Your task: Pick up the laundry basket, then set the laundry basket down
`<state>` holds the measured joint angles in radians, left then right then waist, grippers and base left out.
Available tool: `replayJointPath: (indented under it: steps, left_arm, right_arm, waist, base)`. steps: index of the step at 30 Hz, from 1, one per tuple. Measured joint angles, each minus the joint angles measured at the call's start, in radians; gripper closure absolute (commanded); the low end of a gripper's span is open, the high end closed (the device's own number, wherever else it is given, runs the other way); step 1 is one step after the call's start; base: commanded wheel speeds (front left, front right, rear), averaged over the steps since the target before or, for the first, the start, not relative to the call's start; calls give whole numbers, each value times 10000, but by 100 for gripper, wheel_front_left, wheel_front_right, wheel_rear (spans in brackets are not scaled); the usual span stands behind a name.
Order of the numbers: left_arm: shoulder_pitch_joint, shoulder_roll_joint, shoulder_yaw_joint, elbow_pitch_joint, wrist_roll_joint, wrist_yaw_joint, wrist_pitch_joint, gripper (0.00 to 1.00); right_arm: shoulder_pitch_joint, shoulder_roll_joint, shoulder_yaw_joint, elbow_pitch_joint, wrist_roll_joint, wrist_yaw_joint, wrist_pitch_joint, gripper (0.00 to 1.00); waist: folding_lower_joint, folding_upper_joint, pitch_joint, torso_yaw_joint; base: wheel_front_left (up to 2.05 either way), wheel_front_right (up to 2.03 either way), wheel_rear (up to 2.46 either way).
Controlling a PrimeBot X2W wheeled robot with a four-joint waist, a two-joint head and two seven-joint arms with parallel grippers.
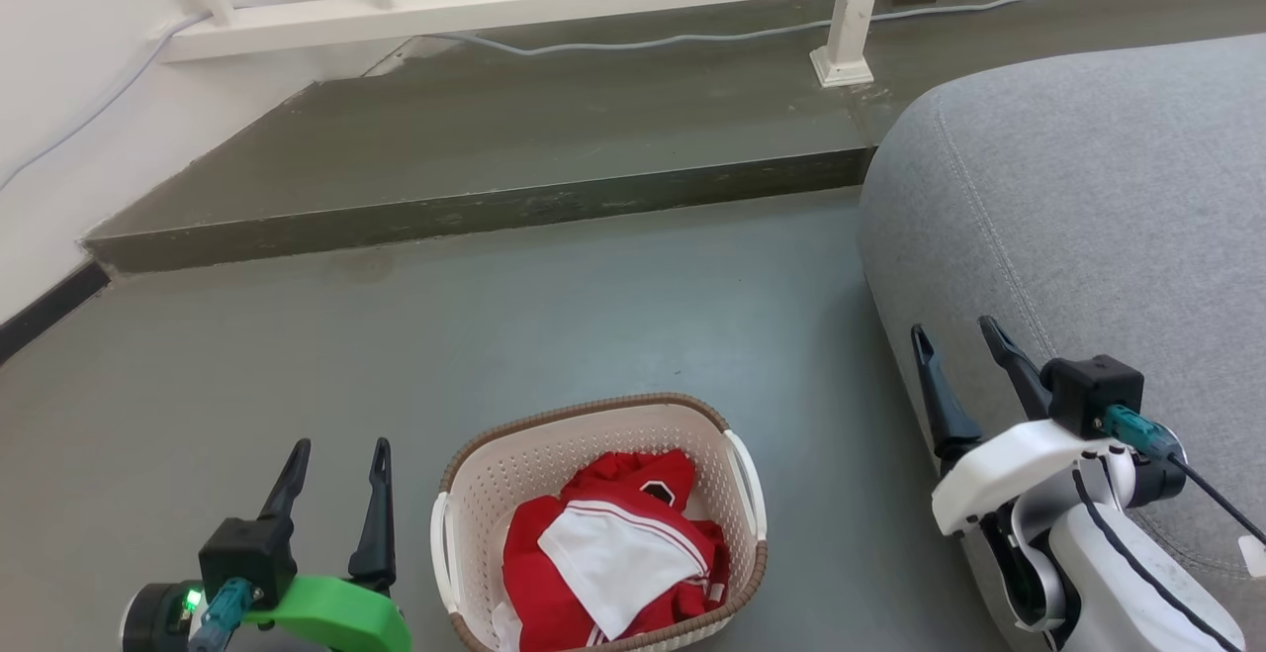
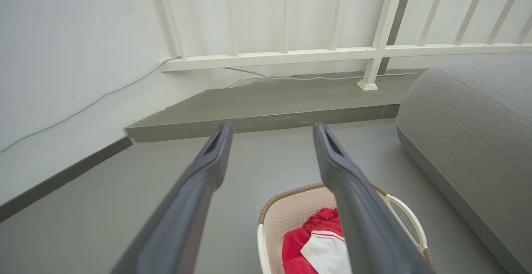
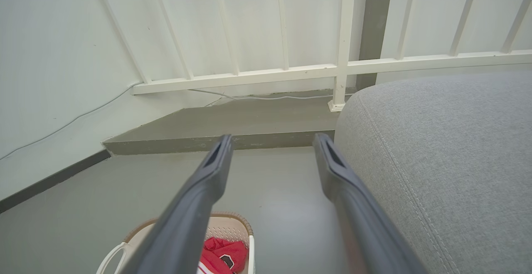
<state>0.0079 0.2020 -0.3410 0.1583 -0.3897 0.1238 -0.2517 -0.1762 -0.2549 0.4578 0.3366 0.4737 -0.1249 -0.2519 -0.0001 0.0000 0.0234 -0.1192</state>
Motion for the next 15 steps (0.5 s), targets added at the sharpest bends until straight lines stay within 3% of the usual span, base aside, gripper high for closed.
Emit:
replayJointPath:
  steps: [15]
  left_arm:
    - [980, -560, 545, -627, 447, 2, 136, 0]
  right_arm:
    - [836, 46, -593, -723, -441, -4, 2, 0]
  waist:
    - [0, 0, -34, -112]
  base:
    - [0, 0, 0]
